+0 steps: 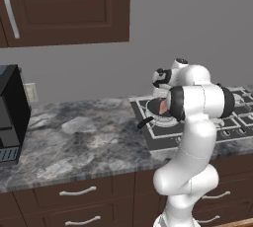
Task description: Place both pans onto different burners. Then place the onion and the steak on different pans.
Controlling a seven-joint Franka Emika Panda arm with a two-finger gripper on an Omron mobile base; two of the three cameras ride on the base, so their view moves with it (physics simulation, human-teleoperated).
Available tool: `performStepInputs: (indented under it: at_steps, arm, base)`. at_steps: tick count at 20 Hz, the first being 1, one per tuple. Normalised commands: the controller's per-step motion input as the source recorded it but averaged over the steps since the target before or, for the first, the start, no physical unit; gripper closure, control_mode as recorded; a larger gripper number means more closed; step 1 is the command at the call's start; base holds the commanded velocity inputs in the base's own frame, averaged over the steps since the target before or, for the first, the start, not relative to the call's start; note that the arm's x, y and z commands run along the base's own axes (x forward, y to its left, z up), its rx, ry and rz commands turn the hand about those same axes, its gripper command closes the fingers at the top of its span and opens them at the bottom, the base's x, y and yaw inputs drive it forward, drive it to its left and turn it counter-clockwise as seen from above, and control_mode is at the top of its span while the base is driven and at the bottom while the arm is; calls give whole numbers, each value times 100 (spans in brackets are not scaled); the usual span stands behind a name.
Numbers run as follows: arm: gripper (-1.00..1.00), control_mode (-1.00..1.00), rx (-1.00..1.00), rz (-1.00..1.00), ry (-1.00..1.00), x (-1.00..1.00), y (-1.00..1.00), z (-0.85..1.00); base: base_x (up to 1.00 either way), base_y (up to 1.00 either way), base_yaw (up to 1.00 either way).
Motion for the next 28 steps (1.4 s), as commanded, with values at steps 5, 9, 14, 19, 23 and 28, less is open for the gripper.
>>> performStepInputs:
  at_steps: [5,9,14,19,23,28]
  arm:
    - [-100,-100,-4,21,5,-63,0,14]
    - [-100,-100,-10,18,0,-82,8,0]
    - [-100,-100,-5,13,-2,-48,6,27]
    - [-100,-100,0,6,-12,-24,4,46]
    - [-100,-100,0,9,-16,-36,17,31]
    - [-100,-100,0,3,-4,-43,49,0]
  base:
    - [0,0,0]
    - [0,0,0]
    - [0,0,0]
    - [0,0,0]
    - [0,0,0]
    - [0,0,0]
